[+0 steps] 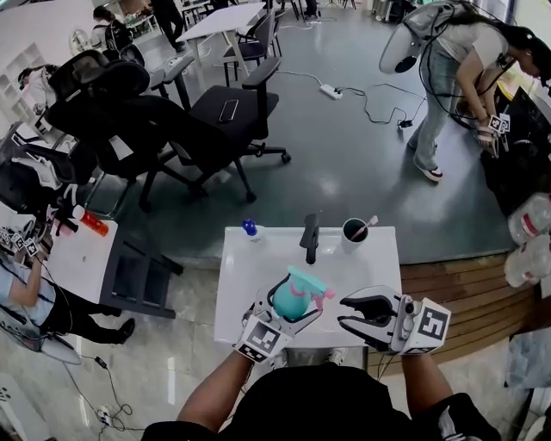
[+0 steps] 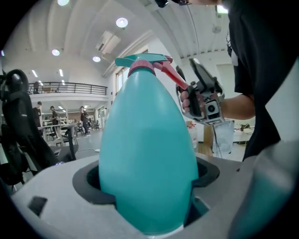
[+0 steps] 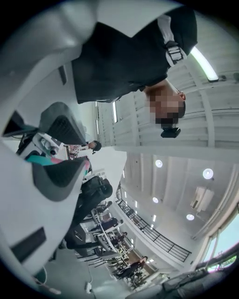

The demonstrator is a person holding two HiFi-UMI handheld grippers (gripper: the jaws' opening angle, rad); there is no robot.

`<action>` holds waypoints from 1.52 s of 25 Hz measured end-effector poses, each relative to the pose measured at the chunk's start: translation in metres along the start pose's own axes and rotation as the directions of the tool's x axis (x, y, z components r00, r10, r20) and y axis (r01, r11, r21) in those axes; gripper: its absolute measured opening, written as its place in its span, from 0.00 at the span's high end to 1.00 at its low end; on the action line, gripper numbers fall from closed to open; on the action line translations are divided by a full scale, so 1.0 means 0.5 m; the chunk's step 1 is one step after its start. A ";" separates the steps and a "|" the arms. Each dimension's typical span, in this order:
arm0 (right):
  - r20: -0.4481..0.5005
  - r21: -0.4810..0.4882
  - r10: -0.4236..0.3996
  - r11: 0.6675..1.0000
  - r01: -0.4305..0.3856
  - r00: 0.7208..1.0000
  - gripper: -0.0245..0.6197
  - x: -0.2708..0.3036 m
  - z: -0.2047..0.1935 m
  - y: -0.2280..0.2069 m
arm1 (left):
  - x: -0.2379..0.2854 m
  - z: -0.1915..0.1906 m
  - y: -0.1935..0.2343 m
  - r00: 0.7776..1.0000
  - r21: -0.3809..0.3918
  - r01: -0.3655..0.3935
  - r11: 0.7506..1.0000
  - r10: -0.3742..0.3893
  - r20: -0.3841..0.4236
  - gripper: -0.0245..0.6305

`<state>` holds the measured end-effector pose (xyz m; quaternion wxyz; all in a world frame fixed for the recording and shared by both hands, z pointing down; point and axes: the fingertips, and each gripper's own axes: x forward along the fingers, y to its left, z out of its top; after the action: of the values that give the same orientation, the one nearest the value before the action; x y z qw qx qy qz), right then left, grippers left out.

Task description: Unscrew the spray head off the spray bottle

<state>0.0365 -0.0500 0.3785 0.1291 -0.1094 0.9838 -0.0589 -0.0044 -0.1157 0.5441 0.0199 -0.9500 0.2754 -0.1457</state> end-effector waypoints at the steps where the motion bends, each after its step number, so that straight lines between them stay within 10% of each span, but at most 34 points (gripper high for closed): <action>1: -0.011 0.013 -0.008 1.000 0.008 1.000 0.80 0.011 -0.006 0.007 | 0.000 -0.001 0.015 0.999 0.000 -0.044 0.999 0.044 -0.002 0.24; 9: -0.185 -0.074 -0.116 0.992 0.104 0.976 0.84 0.100 -0.076 0.015 | -0.001 -0.006 0.053 0.982 -0.011 -0.190 0.982 0.190 -0.012 0.24; 16: -0.216 -0.140 -0.256 0.963 0.230 0.942 0.75 0.092 -0.073 -0.050 | -0.006 -0.005 0.038 0.981 0.024 -0.193 0.981 0.193 -0.015 0.24; 38: -0.179 -0.164 -0.293 0.950 0.266 0.939 0.75 0.115 -0.071 -0.061 | 0.012 0.001 -0.010 0.991 0.076 -0.134 0.988 0.136 -0.020 0.24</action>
<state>-0.0210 -0.0897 0.4029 0.0113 -0.2503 0.9679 -0.0198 0.0029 -0.1148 0.5459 0.0616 -0.9259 0.3337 -0.1661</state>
